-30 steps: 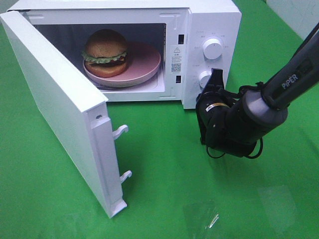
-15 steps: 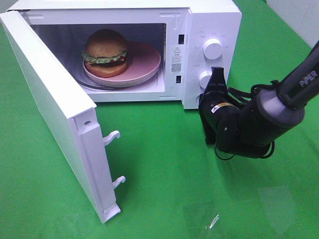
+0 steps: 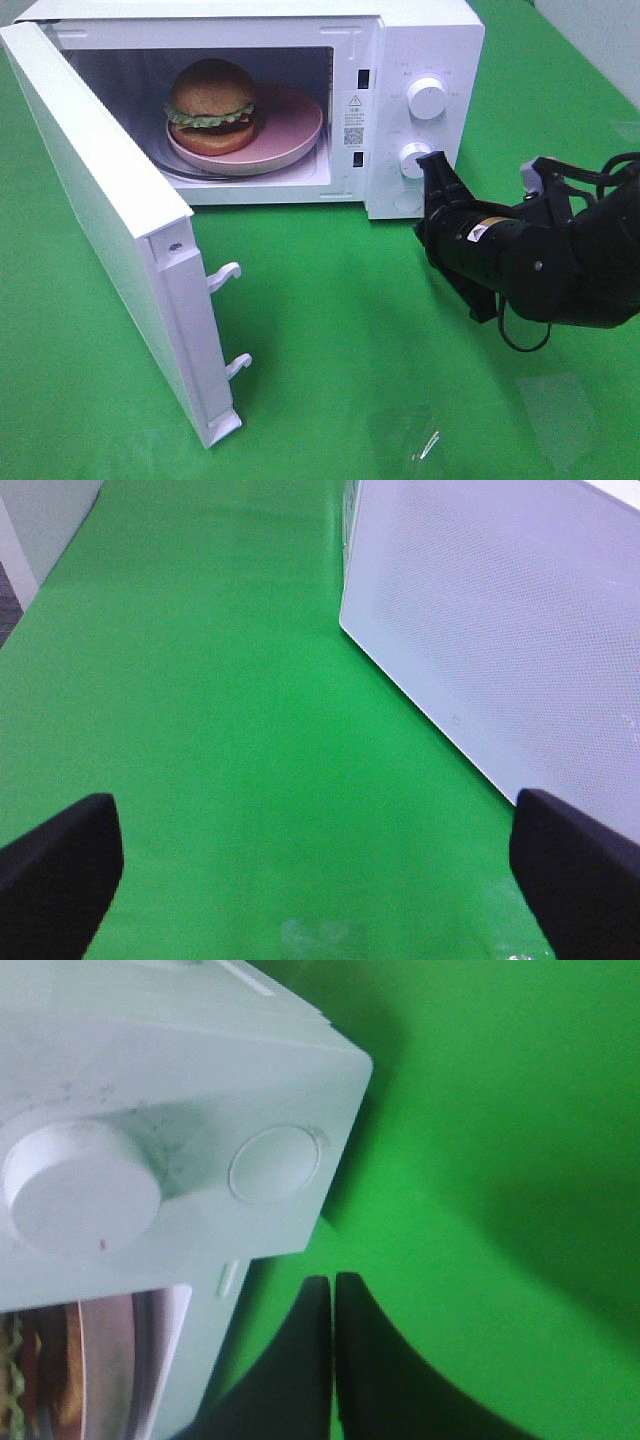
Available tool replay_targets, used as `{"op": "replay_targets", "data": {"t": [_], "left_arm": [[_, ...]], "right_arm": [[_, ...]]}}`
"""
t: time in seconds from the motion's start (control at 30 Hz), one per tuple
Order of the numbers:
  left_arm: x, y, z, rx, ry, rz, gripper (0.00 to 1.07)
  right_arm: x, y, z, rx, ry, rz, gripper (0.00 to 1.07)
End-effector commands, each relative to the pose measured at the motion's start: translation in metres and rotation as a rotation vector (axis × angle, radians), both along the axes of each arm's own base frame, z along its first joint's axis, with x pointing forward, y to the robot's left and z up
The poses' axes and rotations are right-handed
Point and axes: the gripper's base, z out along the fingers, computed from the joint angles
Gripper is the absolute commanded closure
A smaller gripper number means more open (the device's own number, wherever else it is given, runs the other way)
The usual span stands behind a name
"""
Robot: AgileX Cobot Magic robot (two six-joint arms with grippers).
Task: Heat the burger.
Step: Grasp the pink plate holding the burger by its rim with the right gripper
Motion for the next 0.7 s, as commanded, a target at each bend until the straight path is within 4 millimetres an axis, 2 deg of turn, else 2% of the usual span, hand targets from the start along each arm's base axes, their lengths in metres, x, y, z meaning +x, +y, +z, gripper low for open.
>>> {"op": "replay_targets", "data": {"t": [0.03,0.07,0.23,0.53,0.63,0.7], "left_arm": [[-0.002,0.000,0.001,0.003,-0.032,-0.001,0.06],[-0.002,0.000,0.001,0.003,-0.032,-0.001,0.06],[-0.002,0.000,0.001,0.003,-0.032,-0.001,0.06],[-0.002,0.000,0.001,0.003,-0.032,-0.001,0.06],[-0.002,0.000,0.001,0.003,-0.032,-0.001,0.06],[-0.002,0.000,0.001,0.003,-0.032,-0.001,0.06]], "right_arm": [[-0.003,0.001,0.012,-0.101,-0.022,0.105,1.07],[-0.006,0.002,0.022,-0.174,-0.038,0.182,1.07],[-0.014,0.003,0.038,-0.319,-0.053,0.329,1.07],[-0.030,0.004,0.053,-0.528,-0.020,0.584,1.07],[-0.036,0.006,0.057,-0.608,0.035,0.727,1.07],[-0.036,0.007,0.059,-0.623,0.040,0.750,1.07]]}}
